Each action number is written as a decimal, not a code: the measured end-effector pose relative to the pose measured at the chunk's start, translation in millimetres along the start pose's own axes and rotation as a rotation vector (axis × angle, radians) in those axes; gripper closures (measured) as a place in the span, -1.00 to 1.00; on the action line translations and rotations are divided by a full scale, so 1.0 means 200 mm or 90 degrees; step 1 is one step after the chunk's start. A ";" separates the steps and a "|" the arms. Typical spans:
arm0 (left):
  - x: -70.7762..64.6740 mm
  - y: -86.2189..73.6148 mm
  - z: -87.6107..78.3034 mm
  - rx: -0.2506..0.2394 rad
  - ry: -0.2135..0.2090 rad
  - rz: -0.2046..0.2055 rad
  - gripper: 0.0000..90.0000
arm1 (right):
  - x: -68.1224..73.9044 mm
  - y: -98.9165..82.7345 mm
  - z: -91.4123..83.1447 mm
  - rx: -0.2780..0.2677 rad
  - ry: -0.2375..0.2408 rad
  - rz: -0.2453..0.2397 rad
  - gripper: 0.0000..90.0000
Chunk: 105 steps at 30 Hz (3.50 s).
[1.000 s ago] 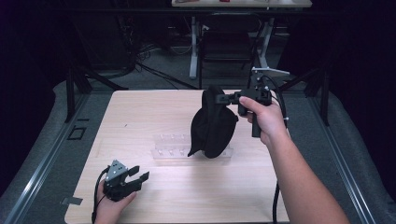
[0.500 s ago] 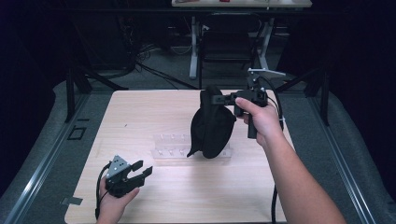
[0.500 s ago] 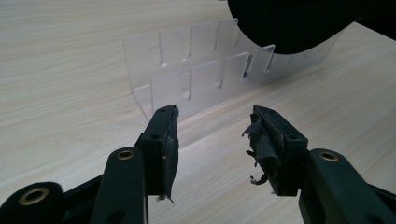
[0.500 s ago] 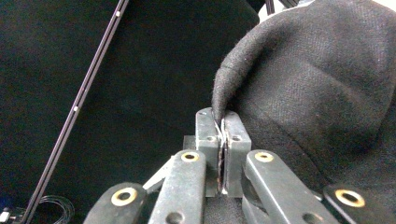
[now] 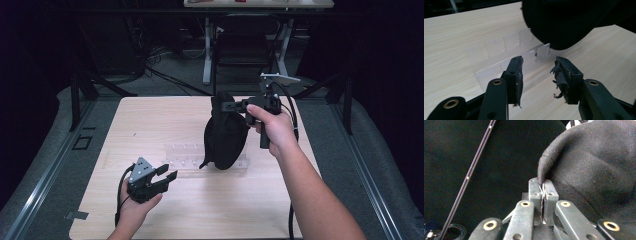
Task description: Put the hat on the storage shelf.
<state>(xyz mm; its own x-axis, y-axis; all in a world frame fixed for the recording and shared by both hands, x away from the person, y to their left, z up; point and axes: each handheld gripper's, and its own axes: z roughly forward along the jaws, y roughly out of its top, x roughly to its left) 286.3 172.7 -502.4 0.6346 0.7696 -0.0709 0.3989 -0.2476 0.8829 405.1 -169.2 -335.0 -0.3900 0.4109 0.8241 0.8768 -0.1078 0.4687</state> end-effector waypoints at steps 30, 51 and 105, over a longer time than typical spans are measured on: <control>-0.25 0.16 0.20 0.021 -0.034 0.078 0.64 | 0.02 0.00 0.04 0.003 0.001 -0.007 0.95; -0.27 0.14 0.22 0.018 -0.007 0.127 0.88 | 0.02 0.00 0.04 0.001 0.002 -0.006 0.92; -0.13 -0.05 0.23 0.051 0.052 0.092 0.89 | 0.07 -0.09 -0.27 -0.061 -0.088 -0.095 0.62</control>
<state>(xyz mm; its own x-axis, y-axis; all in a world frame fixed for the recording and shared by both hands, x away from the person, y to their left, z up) 295.6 127.6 -531.2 0.6350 0.7667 0.0949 0.3608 -0.4029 0.8411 368.4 -211.1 -314.5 -0.4653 0.5484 0.6948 0.7787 -0.1196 0.6159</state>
